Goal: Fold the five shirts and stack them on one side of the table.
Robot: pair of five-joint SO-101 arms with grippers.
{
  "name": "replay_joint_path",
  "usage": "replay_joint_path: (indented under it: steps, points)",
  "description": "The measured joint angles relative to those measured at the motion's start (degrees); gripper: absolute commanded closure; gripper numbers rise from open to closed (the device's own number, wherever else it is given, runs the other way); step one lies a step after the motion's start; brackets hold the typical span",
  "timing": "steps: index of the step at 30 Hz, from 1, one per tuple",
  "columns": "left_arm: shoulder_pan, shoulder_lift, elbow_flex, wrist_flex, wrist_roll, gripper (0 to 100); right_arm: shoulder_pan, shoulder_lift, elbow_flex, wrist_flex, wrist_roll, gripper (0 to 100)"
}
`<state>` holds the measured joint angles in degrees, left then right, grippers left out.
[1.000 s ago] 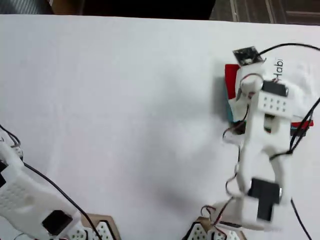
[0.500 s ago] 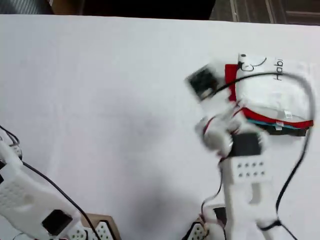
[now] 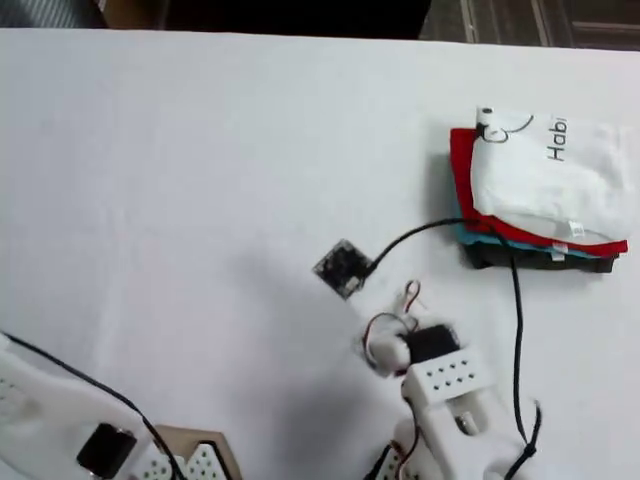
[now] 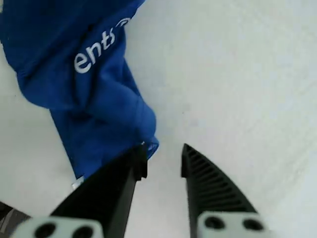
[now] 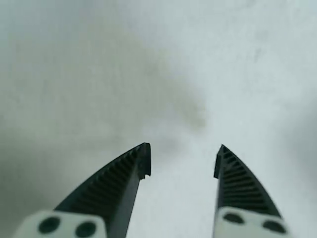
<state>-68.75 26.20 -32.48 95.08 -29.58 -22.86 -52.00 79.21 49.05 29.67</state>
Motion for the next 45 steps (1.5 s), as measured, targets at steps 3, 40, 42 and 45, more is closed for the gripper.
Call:
replay_joint_path:
  steps: [3,40,42,45]
  points:
    - [-3.8,2.5,0.4,-0.6,-1.1,77,-0.4,0.0,4.6,-5.4,0.0,81.0]
    - [24.4,18.6,-16.3,5.9,4.9,98,0.9,-0.4,5.5,-9.8,0.0,81.0]
    - [30.2,14.2,-13.8,6.0,5.3,98,1.9,-0.4,5.5,-10.6,-1.8,81.0]
    - [40.3,6.9,-9.5,6.1,5.3,98,4.7,-0.4,5.5,-12.1,-4.6,81.1]
